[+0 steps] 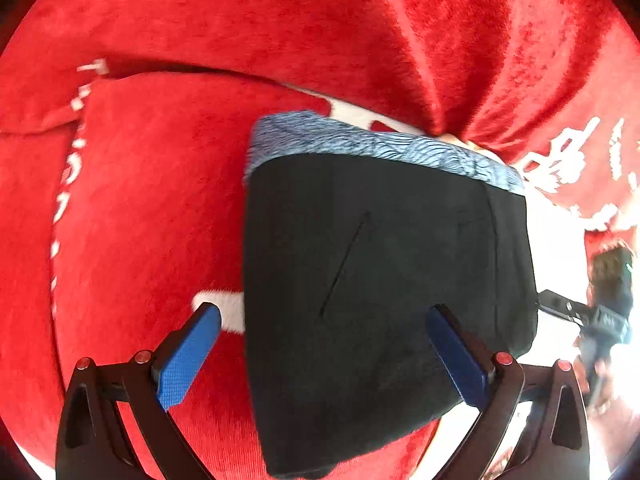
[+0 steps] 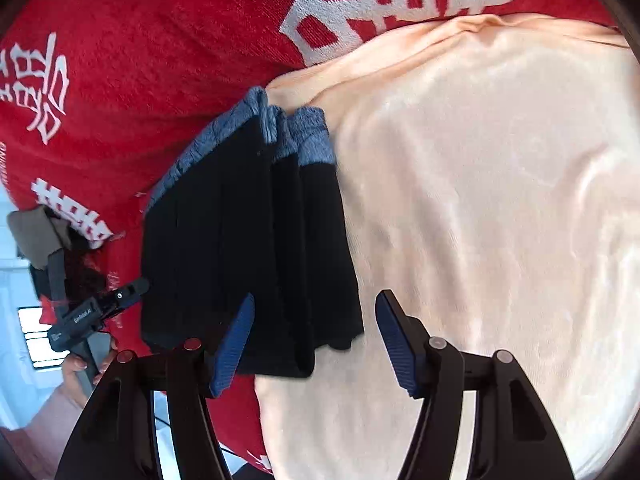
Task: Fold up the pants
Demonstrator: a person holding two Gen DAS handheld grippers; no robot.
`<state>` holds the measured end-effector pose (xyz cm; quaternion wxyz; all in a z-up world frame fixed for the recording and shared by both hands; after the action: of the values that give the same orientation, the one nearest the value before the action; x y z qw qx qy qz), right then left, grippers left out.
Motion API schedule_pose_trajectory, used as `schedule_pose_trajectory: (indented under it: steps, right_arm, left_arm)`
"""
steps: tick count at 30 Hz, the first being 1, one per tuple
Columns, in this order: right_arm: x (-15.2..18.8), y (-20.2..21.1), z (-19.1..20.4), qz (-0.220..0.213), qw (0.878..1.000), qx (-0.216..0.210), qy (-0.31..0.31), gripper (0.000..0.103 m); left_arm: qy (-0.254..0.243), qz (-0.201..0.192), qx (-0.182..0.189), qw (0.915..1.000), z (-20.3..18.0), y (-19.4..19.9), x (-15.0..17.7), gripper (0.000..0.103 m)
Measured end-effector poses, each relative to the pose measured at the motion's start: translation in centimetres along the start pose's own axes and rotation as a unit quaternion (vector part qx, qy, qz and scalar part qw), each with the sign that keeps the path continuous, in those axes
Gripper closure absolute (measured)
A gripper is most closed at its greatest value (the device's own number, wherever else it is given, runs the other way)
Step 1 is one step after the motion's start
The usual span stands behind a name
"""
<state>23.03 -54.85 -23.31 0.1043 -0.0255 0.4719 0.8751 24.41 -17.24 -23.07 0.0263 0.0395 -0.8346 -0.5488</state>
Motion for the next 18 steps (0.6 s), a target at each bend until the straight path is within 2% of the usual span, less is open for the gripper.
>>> schedule_pose_trajectory:
  steps: [3,5,8,15,18]
  right_arm:
    - [-1.0,-0.6,-0.5,0.017,0.998,-0.053,-0.003,0.032]
    - [-1.6,-1.1,-1.1,0.026,0.997,-0.069,-0.009,0.032]
    - [-2.2,-1.7,-1.4,0.035,0.995,-0.098,-0.009,0.032]
    - [-3.4,-2.9,-1.9,0.052,0.988,-0.145,-0.010,0.030]
    - [-3.6,-3.4,-2.0,0.061,0.987,-0.145,-0.002,0.030]
  left_arm:
    - [-0.002,0.029,0.015,0.9995,-0.9,-0.9,-1.0,0.000]
    - [0.004,0.042,0.025,0.9988,-1.0,-1.6,-0.9,0.000]
    - [0.012,0.053,0.057,0.9969,-1.4,-2.7,-0.8,0.000]
    - [-0.011,0.028,0.061,0.9977,-2.7,-3.4,-1.7,0.000]
    - [-0.013,0.021,0.055,0.9982,-3.2,-4.1,-2.1,0.000]
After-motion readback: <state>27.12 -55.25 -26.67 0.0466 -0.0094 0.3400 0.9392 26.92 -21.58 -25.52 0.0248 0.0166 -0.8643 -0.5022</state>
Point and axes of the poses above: each gripper's, at about its wrist camera, not at the fingertips, and y roughly against the way its jaws point, z to its left, x to its underside, the point moved 7 cm from there along -y, roughly the way its jaws point, and after that the axes turned 7 degrees about y, right-handed, at the moved point
